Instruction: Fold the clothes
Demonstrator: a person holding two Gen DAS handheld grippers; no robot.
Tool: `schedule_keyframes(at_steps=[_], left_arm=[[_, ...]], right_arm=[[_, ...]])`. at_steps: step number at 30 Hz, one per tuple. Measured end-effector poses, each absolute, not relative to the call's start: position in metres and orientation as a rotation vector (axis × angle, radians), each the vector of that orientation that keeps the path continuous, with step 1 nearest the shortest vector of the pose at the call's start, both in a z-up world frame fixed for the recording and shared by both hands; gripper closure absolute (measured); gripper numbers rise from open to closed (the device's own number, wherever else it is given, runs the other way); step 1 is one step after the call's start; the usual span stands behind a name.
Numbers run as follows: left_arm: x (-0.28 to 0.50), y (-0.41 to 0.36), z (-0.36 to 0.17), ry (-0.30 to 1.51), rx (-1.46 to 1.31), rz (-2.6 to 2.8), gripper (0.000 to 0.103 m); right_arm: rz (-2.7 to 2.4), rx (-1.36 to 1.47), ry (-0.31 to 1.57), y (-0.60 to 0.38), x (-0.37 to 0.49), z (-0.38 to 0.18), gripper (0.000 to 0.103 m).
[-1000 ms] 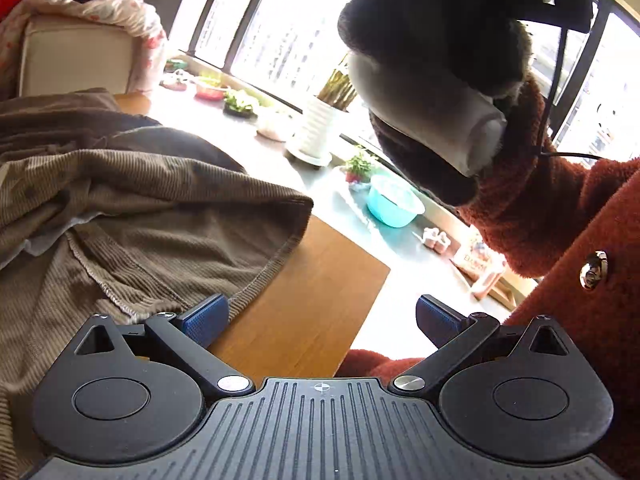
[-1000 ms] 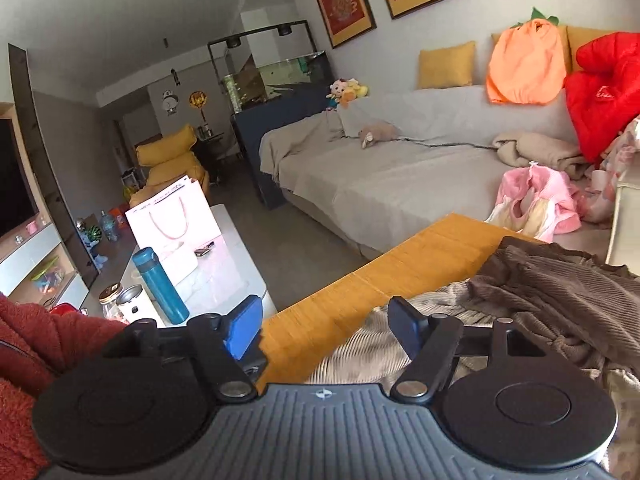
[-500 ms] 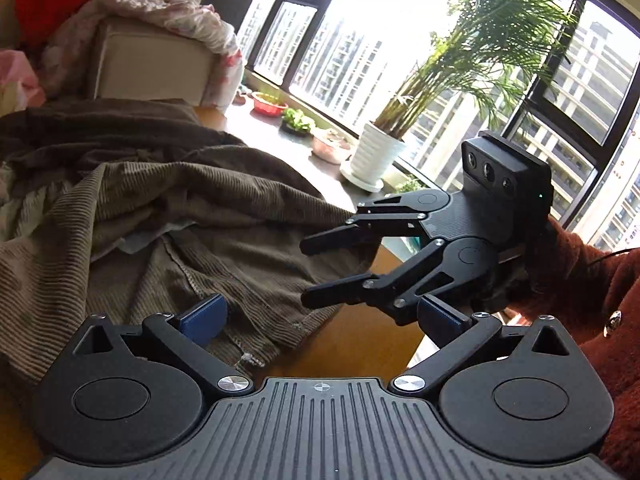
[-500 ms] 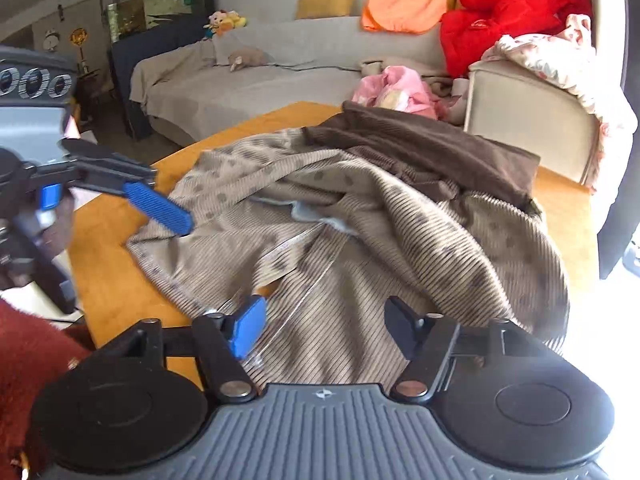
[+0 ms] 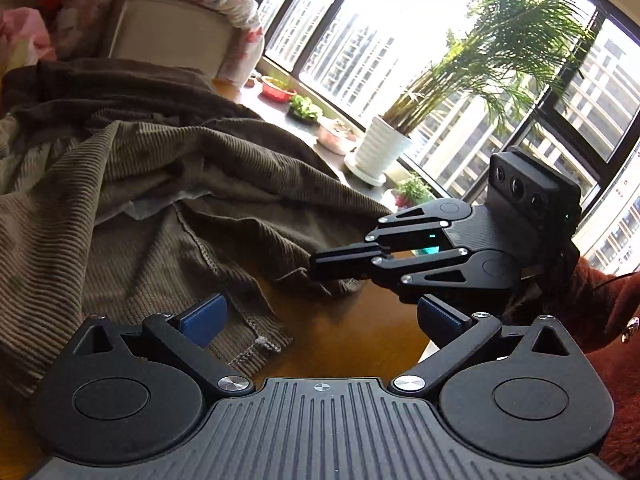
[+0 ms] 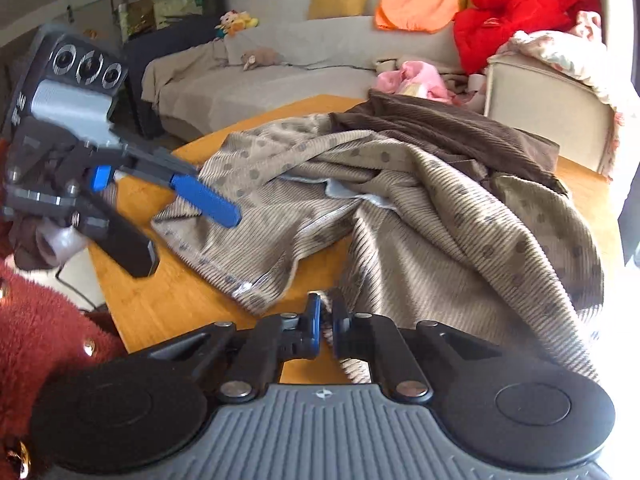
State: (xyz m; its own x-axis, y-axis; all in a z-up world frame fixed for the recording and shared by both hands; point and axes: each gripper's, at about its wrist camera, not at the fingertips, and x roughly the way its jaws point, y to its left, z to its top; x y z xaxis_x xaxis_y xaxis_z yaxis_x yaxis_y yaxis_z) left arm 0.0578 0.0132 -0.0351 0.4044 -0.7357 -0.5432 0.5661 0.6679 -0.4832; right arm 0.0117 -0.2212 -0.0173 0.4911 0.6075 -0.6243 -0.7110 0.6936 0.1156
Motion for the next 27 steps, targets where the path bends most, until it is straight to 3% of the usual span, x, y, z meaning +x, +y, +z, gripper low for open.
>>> schedule_keyframes(at_steps=[6,13,16,20,27], left_arm=[[0.077,-0.015,-0.051,0.865,-0.258,-0.894,0.000],[0.073,-0.027,-0.056,0.883,-0.282,-0.982,0.000],[0.067,-0.017,-0.053,0.891,-0.276,-0.969,0.000],[0.060,0.006,-0.040,0.843,-0.283,-0.929,0.000],[0.065,0.028,-0.039,0.836,-0.329,-0.858,0.000]], right_arm=[[0.777,0.047,0.639,-0.261,0.028,0.018,0.102],[0.807,-0.020,0.667,-0.258,0.028,0.015,0.101],[0.849,-0.104,0.699,-0.248,0.019,0.004,0.093],[0.880,-0.205,0.728,-0.242,0.005,-0.007,0.068],[0.895,-0.306,0.743,-0.231,-0.006,-0.024,0.068]])
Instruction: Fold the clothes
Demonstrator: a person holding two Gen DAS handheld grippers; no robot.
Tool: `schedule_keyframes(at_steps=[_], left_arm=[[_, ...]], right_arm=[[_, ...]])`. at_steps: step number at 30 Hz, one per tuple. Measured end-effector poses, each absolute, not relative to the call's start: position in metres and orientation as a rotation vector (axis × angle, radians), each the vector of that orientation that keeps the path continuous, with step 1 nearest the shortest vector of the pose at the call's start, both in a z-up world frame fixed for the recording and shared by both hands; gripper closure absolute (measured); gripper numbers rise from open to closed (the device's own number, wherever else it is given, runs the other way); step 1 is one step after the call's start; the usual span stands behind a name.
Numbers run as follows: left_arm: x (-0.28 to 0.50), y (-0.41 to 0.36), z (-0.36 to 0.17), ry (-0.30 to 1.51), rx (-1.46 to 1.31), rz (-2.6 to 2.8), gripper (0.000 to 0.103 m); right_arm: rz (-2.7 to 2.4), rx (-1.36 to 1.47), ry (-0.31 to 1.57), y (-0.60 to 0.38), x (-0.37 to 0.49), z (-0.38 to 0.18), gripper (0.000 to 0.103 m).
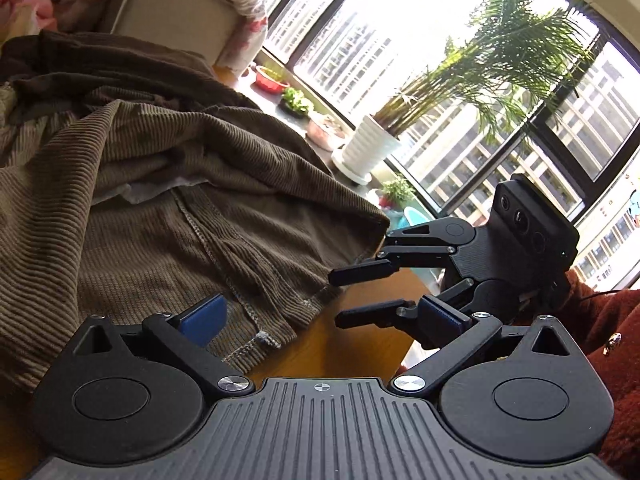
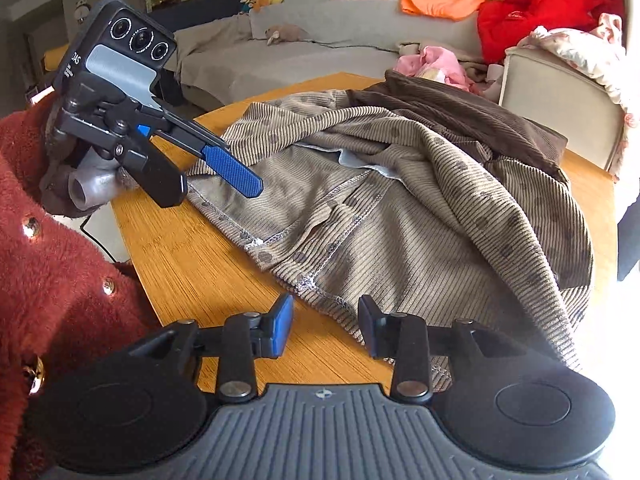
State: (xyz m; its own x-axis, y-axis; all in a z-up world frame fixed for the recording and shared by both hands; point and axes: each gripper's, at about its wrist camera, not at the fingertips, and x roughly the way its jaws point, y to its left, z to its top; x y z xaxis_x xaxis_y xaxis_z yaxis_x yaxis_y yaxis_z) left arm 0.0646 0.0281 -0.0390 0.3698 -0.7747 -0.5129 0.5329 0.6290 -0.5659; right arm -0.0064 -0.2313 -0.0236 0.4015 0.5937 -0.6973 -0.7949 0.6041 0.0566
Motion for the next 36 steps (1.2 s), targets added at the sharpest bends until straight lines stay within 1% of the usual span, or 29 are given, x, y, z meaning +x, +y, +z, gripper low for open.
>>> schedule_keyframes(at_steps=[1,4,5,6,7,9,10,11,12,13,14,15,16,17,21,24,28,31,32,33,34,35,36], left_arm=[[0.065,0.027,-0.039,0.838,-0.328,-0.859,0.000],[0.065,0.025,-0.039,0.841,-0.325,-0.865,0.000],[0.065,0.024,-0.038,0.841,-0.325,-0.867,0.000],[0.063,0.024,-0.038,0.839,-0.324,-0.869,0.000],[0.062,0.024,-0.038,0.837,-0.323,-0.871,0.000],[0.062,0.024,-0.036,0.835,-0.324,-0.875,0.000],[0.062,0.023,-0.036,0.835,-0.324,-0.878,0.000],[0.062,0.022,-0.036,0.835,-0.324,-0.880,0.000],[0.063,0.020,-0.037,0.839,-0.323,-0.883,0.000],[0.064,0.019,-0.037,0.843,-0.322,-0.886,0.000],[0.065,0.017,-0.039,0.848,-0.321,-0.889,0.000],[0.066,0.015,-0.040,0.854,-0.319,-0.892,0.000],[0.069,0.012,-0.042,0.862,-0.318,-0.896,0.000],[0.071,0.009,-0.044,0.869,-0.319,-0.902,0.000],[0.083,-0.008,-0.055,0.903,-0.330,-0.942,0.000],[0.086,-0.021,-0.058,0.896,-0.342,-0.985,0.000],[0.082,-0.032,-0.063,0.921,-0.375,-1.060,0.000],[0.072,-0.026,-0.047,0.889,-0.279,-0.986,0.000],[0.069,-0.020,-0.038,0.860,-0.244,-0.949,0.000],[0.067,-0.013,-0.029,0.824,-0.216,-0.893,0.000],[0.066,-0.004,-0.020,0.791,-0.180,-0.807,0.000],[0.065,0.005,-0.011,0.757,-0.143,-0.720,0.000],[0.065,0.014,-0.006,0.732,-0.093,-0.615,0.000]], right_arm=[[0.899,-0.303,0.739,-0.229,-0.006,-0.025,0.068],[0.909,-0.294,0.730,-0.221,-0.004,-0.028,0.059],[0.913,-0.291,0.726,-0.218,-0.004,-0.029,0.055],[0.913,-0.290,0.720,-0.216,-0.003,-0.030,0.053],[0.911,-0.291,0.710,-0.214,-0.003,-0.031,0.051],[0.901,-0.290,0.690,-0.211,-0.002,-0.033,0.052],[0.890,-0.286,0.680,-0.210,-0.001,-0.034,0.054],[0.877,-0.273,0.675,-0.211,0.001,-0.034,0.067],[0.862,-0.255,0.673,-0.213,0.004,-0.033,0.075],[0.847,-0.236,0.671,-0.215,0.007,-0.032,0.088],[0.834,-0.205,0.668,-0.219,0.011,-0.030,0.096],[0.823,-0.162,0.665,-0.225,0.015,-0.026,0.100],[0.814,-0.111,0.661,-0.233,0.019,-0.020,0.100],[0.812,-0.053,0.657,-0.241,0.024,-0.013,0.103],[0.839,0.085,0.629,-0.257,0.033,0.014,0.103],[0.863,0.083,0.634,-0.254,0.033,0.020,0.103],[0.875,0.042,0.655,-0.245,0.031,0.013,0.102],[0.843,0.017,0.644,-0.246,0.031,0.012,0.101],[0.820,0.008,0.630,-0.250,0.032,0.014,0.097],[0.789,-0.004,0.613,-0.254,0.033,0.016,0.087],[0.748,-0.027,0.595,-0.258,0.034,0.018,0.080],[0.702,-0.056,0.576,-0.261,0.036,0.019,0.066],[0.658,-0.093,0.560,-0.264,0.038,0.018,0.058]])
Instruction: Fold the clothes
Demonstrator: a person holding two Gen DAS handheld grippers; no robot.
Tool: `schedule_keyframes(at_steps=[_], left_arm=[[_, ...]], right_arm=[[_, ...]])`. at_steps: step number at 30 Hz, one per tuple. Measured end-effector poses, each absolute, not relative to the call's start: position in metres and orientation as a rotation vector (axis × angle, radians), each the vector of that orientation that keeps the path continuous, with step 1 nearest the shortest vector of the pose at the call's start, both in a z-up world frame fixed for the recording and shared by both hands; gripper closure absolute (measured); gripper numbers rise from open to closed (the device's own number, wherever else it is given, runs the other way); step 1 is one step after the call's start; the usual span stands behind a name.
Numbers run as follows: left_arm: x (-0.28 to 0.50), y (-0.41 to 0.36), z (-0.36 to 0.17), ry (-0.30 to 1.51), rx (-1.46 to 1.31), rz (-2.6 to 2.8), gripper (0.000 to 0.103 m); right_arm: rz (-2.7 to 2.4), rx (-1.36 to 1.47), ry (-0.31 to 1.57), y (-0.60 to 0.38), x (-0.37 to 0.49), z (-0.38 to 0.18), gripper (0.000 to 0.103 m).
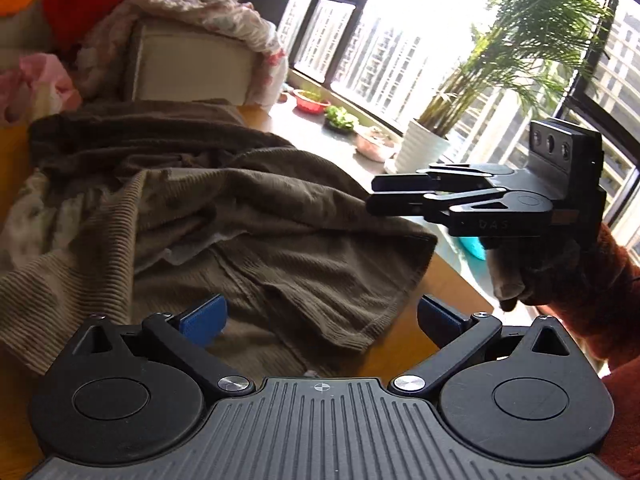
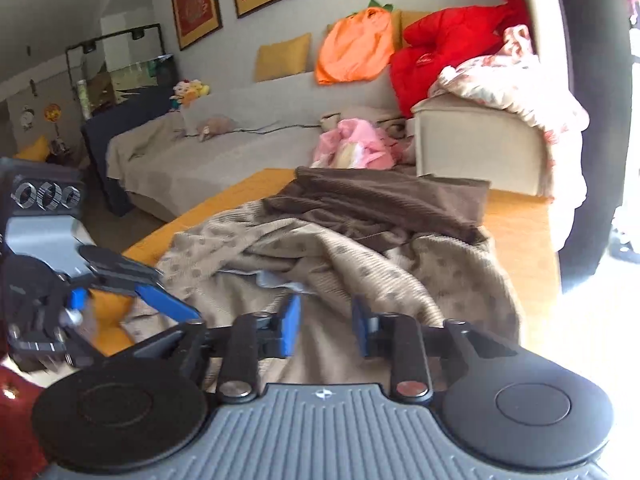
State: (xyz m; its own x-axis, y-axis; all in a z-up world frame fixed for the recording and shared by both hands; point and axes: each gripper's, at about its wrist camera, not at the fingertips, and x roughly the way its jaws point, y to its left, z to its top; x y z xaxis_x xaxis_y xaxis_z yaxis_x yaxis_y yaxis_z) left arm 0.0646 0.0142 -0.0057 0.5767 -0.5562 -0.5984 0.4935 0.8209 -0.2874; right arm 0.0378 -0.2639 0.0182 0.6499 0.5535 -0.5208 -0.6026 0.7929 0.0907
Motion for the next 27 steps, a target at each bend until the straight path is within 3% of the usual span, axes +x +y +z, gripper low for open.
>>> schedule_keyframes(at_steps=[2,7,11,13,15,16,18,19,25,27], left_arm=[[0.061,0.024,-0.003,0.694,0.057,-0.399,0.000],[0.063,0.019,-0.033,0.708,0.334,-0.204,0.000],[0.074,0.018,-0.042,0.687,0.389,-0.145,0.000],[0.081,0.024,-0.042,0.678,0.386,-0.129,0.007],[0.087,0.032,-0.042,0.682,0.389,-0.111,0.041],[0.089,0.036,-0.041,0.687,0.382,-0.110,0.048],[0.085,0.045,-0.036,0.685,0.341,-0.101,0.081],[0.082,0.050,-0.031,0.680,0.316,-0.093,0.087],[0.009,0.083,0.002,0.627,0.167,-0.111,0.087],[-0.018,0.096,0.003,0.636,0.111,-0.122,0.079]], right_arm=[[0.579,-0.174,0.544,-0.269,0.044,0.013,0.051],[0.530,-0.193,0.606,-0.274,0.069,-0.013,0.046],[0.569,-0.146,0.651,-0.264,0.093,-0.029,0.041],[0.617,-0.117,0.670,-0.258,0.101,-0.033,0.051],[0.647,-0.119,0.663,-0.251,0.102,-0.030,0.090],[0.656,-0.122,0.646,-0.250,0.098,-0.025,0.093],[0.670,-0.126,0.589,-0.251,0.085,-0.012,0.096],[0.677,-0.128,0.560,-0.252,0.078,-0.006,0.097],[0.701,-0.252,0.537,-0.273,0.011,0.009,0.097],[0.686,-0.263,0.582,-0.284,-0.008,-0.002,0.097]])
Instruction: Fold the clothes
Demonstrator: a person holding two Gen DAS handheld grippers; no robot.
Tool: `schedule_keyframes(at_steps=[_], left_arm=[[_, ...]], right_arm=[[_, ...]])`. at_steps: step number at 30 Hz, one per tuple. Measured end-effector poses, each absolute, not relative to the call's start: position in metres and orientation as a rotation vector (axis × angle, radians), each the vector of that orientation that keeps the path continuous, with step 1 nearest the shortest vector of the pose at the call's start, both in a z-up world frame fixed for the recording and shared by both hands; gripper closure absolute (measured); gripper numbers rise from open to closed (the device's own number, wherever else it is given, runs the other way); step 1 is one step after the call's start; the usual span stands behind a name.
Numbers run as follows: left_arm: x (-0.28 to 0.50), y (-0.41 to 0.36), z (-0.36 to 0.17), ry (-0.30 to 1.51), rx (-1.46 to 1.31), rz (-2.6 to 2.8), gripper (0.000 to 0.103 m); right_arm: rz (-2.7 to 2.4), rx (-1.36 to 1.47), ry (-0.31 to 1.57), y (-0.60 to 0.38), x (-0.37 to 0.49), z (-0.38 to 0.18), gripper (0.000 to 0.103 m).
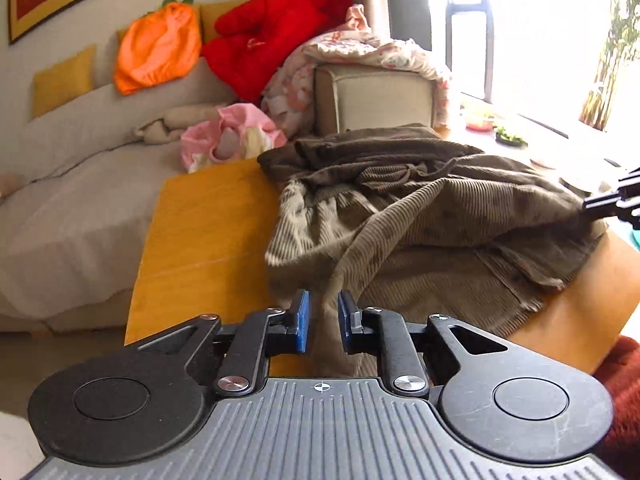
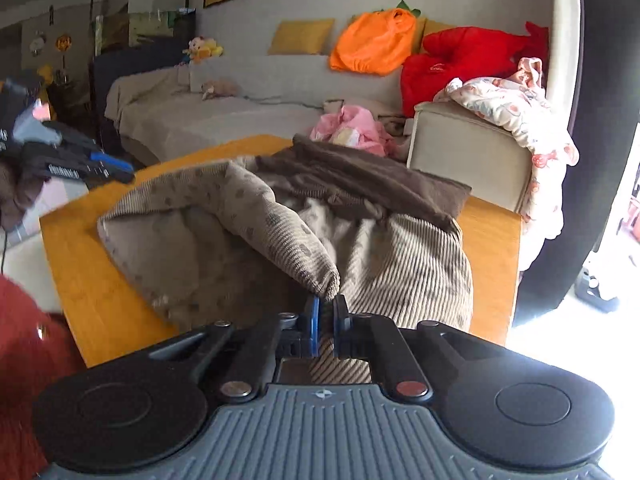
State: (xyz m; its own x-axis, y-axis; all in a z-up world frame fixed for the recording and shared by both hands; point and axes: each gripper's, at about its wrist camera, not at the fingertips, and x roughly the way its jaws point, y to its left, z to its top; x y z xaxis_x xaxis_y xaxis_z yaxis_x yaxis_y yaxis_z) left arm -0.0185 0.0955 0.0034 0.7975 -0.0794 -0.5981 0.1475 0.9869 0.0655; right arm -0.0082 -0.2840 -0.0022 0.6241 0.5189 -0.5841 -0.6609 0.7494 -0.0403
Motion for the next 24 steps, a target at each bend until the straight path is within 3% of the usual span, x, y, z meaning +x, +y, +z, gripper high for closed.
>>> schedule_keyframes(at_steps=[1,3,4,6,7,10,12,15,24], left_arm=[[-0.029,0.101,0.002,0.646,0.093,-0.114,0.074],[-0.043,0.114,-0.003,0.669,0.060,-0.106,0.046],[-0.046,0.117,-0.005,0.670,0.042,-0.106,0.041],[-0.047,0.122,-0.006,0.670,0.017,-0.115,0.021],[-0.044,0.119,-0.007,0.661,0.021,-0.118,0.018],[-0.027,0.101,-0.012,0.660,0.070,-0.153,0.016],[-0.011,0.086,-0.021,0.673,0.141,-0.147,0.016],[0.009,0.071,-0.032,0.662,0.247,-0.101,0.019],[0.028,0.078,-0.023,0.541,0.317,0.083,0.020]], right_arm=[[0.679,-0.254,0.608,-0.290,-0.016,-0.008,0.097],[0.640,-0.210,0.642,-0.305,-0.026,-0.017,0.093],[0.614,-0.184,0.650,-0.311,-0.028,-0.020,0.092],[0.559,-0.136,0.655,-0.324,-0.027,-0.021,0.083],[0.534,-0.114,0.653,-0.328,-0.025,-0.020,0.081],[0.522,-0.077,0.622,-0.326,-0.020,-0.015,0.072],[0.568,-0.071,0.600,-0.314,-0.019,-0.009,0.056],[0.639,-0.025,0.597,-0.297,-0.016,-0.005,0.046],[0.953,0.800,0.943,-0.250,0.033,-0.052,0.029]])
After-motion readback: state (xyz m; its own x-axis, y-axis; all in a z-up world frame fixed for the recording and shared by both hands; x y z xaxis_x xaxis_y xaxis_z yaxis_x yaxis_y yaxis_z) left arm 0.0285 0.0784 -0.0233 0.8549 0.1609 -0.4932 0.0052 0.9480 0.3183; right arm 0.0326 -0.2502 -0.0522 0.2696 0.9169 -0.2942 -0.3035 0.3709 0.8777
